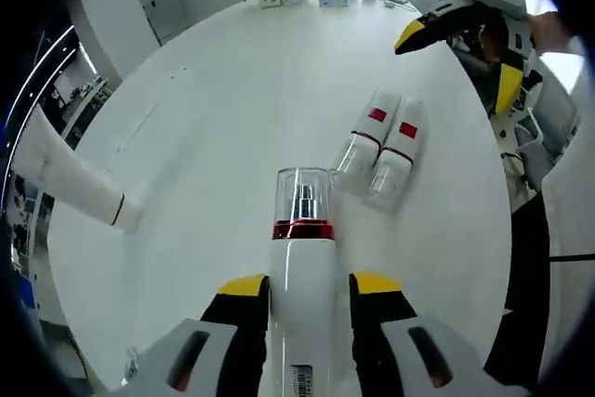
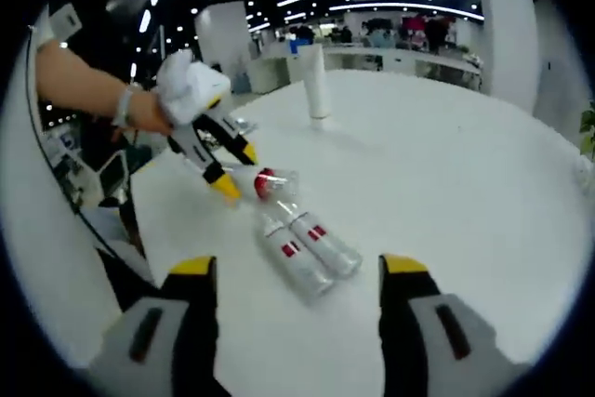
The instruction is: Arrange the skincare products in the storage area until every visible bottle or jar stands upright without overlapping.
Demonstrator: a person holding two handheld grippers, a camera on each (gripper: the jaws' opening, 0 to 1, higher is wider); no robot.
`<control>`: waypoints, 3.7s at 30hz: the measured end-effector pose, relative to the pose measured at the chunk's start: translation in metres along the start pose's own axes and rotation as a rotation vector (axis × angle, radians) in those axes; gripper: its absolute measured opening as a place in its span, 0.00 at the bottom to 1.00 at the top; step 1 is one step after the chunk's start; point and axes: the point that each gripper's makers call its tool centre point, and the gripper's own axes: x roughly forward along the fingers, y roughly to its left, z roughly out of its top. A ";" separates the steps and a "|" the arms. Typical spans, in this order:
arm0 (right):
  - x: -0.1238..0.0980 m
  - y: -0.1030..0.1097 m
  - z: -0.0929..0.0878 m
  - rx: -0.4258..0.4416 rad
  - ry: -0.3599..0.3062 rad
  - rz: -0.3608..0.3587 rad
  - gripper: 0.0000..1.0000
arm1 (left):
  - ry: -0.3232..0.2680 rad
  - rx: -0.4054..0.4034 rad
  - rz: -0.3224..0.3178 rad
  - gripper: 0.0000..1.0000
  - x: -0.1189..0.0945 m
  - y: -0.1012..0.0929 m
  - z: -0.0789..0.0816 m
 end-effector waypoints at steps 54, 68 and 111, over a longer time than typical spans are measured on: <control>0.038 0.089 0.085 0.374 -0.196 0.376 0.65 | -0.729 -0.909 -0.274 0.27 -0.104 -0.040 0.043; 0.037 0.129 0.144 0.480 -0.216 0.552 0.53 | -0.853 -0.822 -0.322 0.27 -0.147 -0.068 0.058; 0.084 0.230 0.192 -0.089 -0.021 0.637 0.30 | -0.829 -0.562 -0.160 0.29 -0.201 -0.027 -0.008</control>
